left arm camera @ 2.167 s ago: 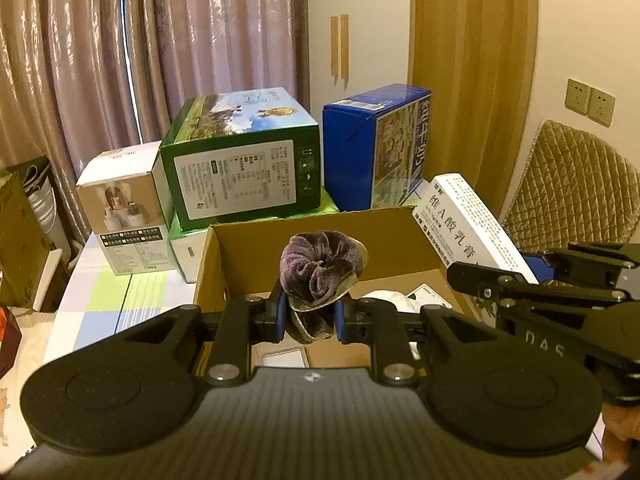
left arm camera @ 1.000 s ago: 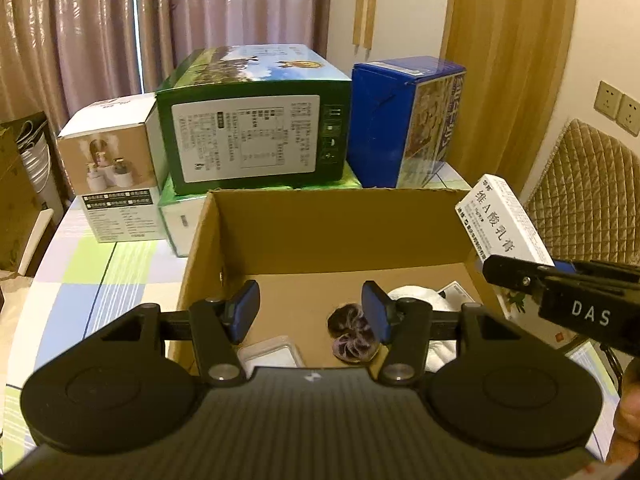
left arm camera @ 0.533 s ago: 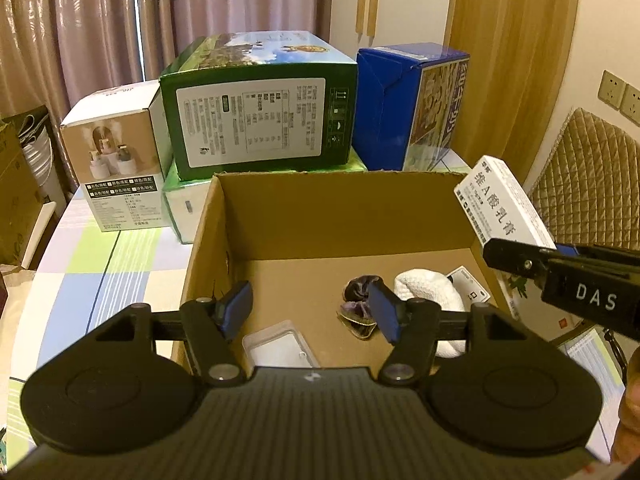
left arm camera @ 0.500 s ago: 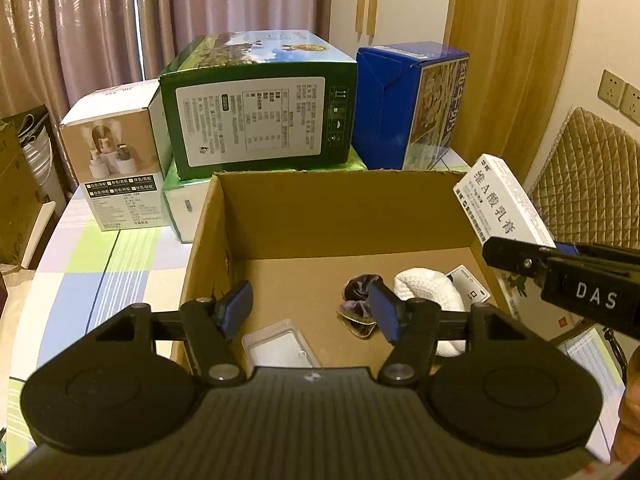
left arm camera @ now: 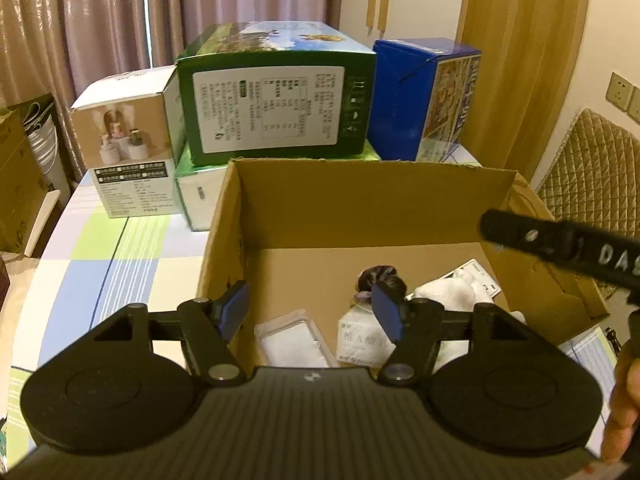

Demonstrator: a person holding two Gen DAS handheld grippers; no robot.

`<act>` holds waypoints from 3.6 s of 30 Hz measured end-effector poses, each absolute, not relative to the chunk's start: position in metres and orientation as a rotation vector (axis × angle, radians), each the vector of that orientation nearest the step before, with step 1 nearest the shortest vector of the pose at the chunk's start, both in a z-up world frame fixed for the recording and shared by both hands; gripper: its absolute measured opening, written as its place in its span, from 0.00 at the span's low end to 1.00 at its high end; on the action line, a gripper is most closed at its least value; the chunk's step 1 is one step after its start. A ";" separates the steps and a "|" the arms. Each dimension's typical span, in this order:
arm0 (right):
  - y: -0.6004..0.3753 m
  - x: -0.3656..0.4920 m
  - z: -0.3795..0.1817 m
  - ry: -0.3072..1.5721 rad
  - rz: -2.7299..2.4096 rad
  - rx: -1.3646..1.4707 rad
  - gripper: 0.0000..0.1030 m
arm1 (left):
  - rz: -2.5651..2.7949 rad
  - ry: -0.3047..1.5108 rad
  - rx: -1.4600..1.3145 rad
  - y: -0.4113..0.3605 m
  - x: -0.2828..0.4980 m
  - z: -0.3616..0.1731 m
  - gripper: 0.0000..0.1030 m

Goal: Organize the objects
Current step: 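Open the left tool over the box while the right tool releases the toothpaste box, then move both tools back toward the lighter and clear packet on the table, then grasp the black lighter with the right tool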

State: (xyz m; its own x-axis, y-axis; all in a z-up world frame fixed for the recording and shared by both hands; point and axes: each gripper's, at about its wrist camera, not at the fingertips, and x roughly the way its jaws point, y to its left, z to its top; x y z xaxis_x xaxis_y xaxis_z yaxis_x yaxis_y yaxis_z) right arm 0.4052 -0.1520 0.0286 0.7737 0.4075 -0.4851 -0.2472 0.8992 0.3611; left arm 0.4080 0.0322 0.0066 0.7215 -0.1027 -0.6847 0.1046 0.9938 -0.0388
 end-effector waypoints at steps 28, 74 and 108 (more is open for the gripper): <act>-0.196 0.308 0.036 0.551 0.326 0.221 0.87 | -0.148 0.685 0.090 0.018 0.333 0.024 0.78; -0.213 0.201 -0.013 0.778 0.355 0.166 0.97 | -0.114 0.832 0.021 0.050 0.188 -0.019 0.98; -0.152 0.245 -0.073 0.784 0.858 -0.405 0.97 | -0.352 0.881 0.262 0.052 0.215 -0.058 0.98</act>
State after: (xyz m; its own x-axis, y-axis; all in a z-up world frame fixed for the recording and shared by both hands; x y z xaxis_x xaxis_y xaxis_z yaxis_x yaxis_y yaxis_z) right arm 0.2450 -0.1521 -0.0730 0.4054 0.5174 -0.7536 -0.7970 0.6039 -0.0141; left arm 0.2154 0.0524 -0.0576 0.5851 -0.1917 -0.7880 0.4048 0.9110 0.0789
